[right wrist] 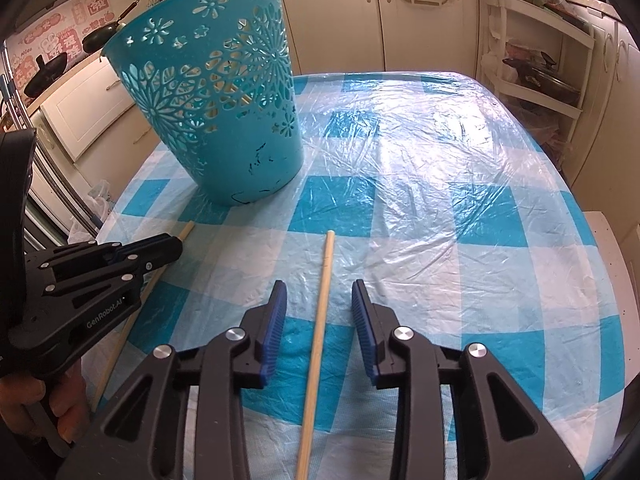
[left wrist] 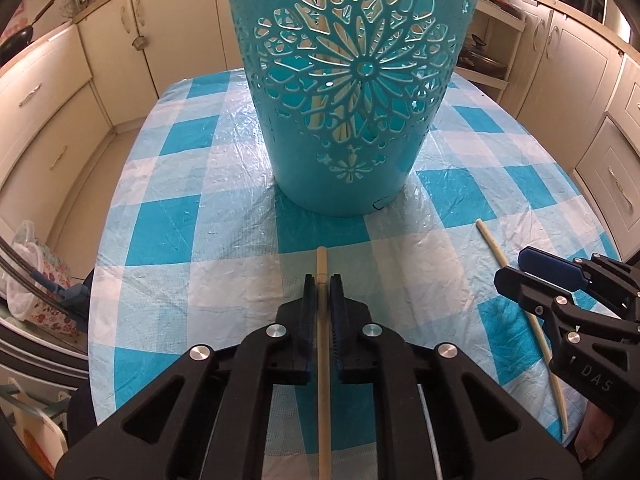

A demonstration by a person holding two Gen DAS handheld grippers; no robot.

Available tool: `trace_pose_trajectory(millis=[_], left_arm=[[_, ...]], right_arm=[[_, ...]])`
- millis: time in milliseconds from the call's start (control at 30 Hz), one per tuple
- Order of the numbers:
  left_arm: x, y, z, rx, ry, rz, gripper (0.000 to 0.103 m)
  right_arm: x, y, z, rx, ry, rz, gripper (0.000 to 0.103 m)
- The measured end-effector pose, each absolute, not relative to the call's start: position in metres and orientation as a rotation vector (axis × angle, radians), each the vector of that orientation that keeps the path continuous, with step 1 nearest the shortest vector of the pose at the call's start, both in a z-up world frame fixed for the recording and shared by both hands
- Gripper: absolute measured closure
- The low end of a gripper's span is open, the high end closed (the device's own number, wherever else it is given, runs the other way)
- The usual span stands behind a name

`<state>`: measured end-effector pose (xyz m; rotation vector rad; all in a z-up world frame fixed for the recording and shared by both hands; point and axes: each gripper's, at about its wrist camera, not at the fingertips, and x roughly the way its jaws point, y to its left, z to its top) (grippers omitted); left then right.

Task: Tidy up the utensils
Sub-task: 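Reach the left tool to the chopsticks and grasp one chopstick, then lift the chopstick with the left tool over the teal cup and release it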

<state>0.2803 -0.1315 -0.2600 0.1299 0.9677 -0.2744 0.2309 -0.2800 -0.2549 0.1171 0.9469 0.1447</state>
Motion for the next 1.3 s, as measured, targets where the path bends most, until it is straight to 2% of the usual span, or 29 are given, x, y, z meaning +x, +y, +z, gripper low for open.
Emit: trace_pose_trajectory(millis=[133, 200, 367, 567, 900, 1067, 1300], left_arm=[[0.285, -0.132, -0.26, 0.133, 0.967, -0.28, 0.089], [0.288, -0.131, -0.26, 0.125, 0.969, -0.303, 0.098], [0.295, -0.109, -0.258, -0.019, 1.016, -0.371, 0.098], [0.281, -0.076, -0.227, -0.152, 0.969, -0.435, 0.098], [0.267, -0.053, -0.116, -0.281, 0.705, -0.488, 0.098], [0.294, -0.062, -0.066, -0.321, 0.532, -0.449, 0.098], [0.348, -0.085, -0.029, -0.357, 0.359, -0.367, 0.098]], right_arm=[[0.23, -0.276, -0.255, 0.078, 0.939, 0.137, 0.069], [0.23, -0.274, -0.255, 0.068, 0.935, 0.135, 0.068], [0.231, -0.275, -0.256, 0.076, 0.93, 0.139, 0.067], [0.231, -0.274, -0.256, 0.066, 0.93, 0.141, 0.065], [0.23, -0.273, -0.256, 0.059, 0.93, 0.14, 0.064], [0.23, -0.273, -0.256, 0.06, 0.929, 0.143, 0.063], [0.23, -0.272, -0.255, 0.064, 0.928, 0.148, 0.06]])
